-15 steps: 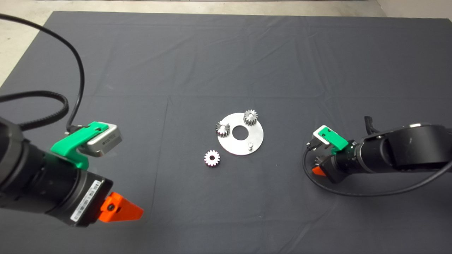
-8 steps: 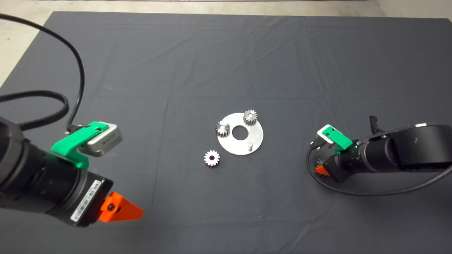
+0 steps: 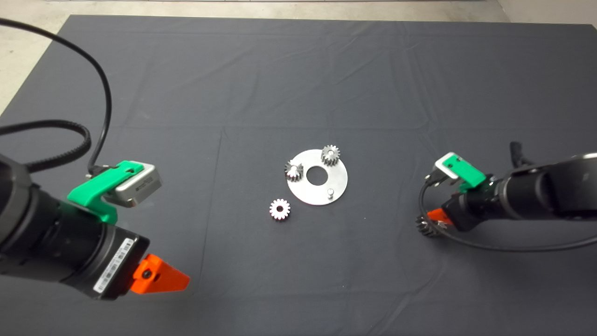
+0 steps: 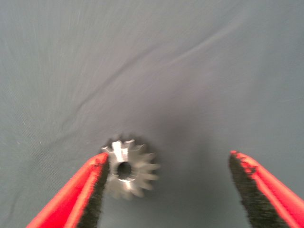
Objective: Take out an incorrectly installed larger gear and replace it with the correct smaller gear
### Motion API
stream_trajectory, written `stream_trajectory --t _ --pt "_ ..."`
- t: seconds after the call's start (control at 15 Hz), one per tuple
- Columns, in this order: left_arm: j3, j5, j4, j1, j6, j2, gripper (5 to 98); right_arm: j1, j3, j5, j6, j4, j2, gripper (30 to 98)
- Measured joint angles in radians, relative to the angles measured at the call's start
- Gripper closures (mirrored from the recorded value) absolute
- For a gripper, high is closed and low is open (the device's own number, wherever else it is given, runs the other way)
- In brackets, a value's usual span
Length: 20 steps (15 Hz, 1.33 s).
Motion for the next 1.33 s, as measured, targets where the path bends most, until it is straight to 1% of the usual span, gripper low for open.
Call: stream_trajectory --t 0.13,0.2,0.27,0.33,0.4,0.47,0.53,0.6,0.67,0.73,0.8,0.87,0.93,1.07,1.2,1.33 --pt "-0.003 0.001 0.002 0.0 -0.002 0.0 5.5 0.123 0.01 0.0 0.005 0.182 -0.03 60.2" --pt "-0.004 -0.001 0.006 0.006 -0.003 0.003 5.5 0.174 0.015 0.0 0.012 0.29 -0.043 56.7" --pt "-0.009 -0.002 0.016 0.023 -0.009 0.003 5.5 0.228 0.022 0.0 0.02 0.422 -0.06 55.8" --pt "-0.016 -0.003 0.033 0.04 -0.02 0.006 5.5 0.273 0.031 -0.001 0.028 0.528 -0.074 55.8" --pt "-0.032 -0.002 0.041 0.05 -0.026 0.018 5.5 0.334 0.043 -0.001 0.044 0.627 -0.09 55.1" --pt "-0.05 -0.002 0.054 0.056 -0.029 0.034 5.5 0.393 0.054 0.0 0.057 0.696 -0.103 52.7" --pt "-0.061 -0.001 0.078 0.066 -0.035 0.054 5.5 0.448 0.072 0.003 0.076 0.745 -0.121 51.0" --pt "-0.066 0.0 0.107 0.079 -0.054 0.079 5.5 0.482 0.094 0.003 0.105 0.777 -0.137 50.7" --pt "-0.067 0.0 0.131 0.094 -0.085 0.104 5.5 0.494 0.122 0.0 0.147 0.794 -0.148 47.3" --pt "-0.067 0.0 0.166 0.1 -0.112 0.132 5.5 0.494 0.154 -0.001 0.195 0.806 -0.15 46.0" --pt "-0.069 -0.001 0.2 0.101 -0.143 0.157 5.5 0.494 0.176 0.0 0.23 0.813 -0.15 46.0" --pt "-0.079 -0.002 0.225 0.108 -0.162 0.17 5.5 0.495 0.194 0.0 0.254 0.813 -0.151 45.3" --pt "-0.094 -0.001 0.248 0.125 -0.166 0.175 5.5 0.495 0.201 0.0 0.259 0.815 -0.151 41.6" --pt "-0.133 0.012 0.305 0.196 -0.183 0.214 5.5 0.5 0.206 0.001 0.262 0.816 -0.153 40.8" --pt "-0.151 0.011 0.363 0.24 -0.212 0.266 5.5 0.511 0.209 0.015 0.264 0.816 -0.152 36.1" --pt "-0.16 0.008 0.444 0.275 -0.232 0.278 5.5 0.511 0.21 0.018 0.264 0.816 -0.153 34.3"
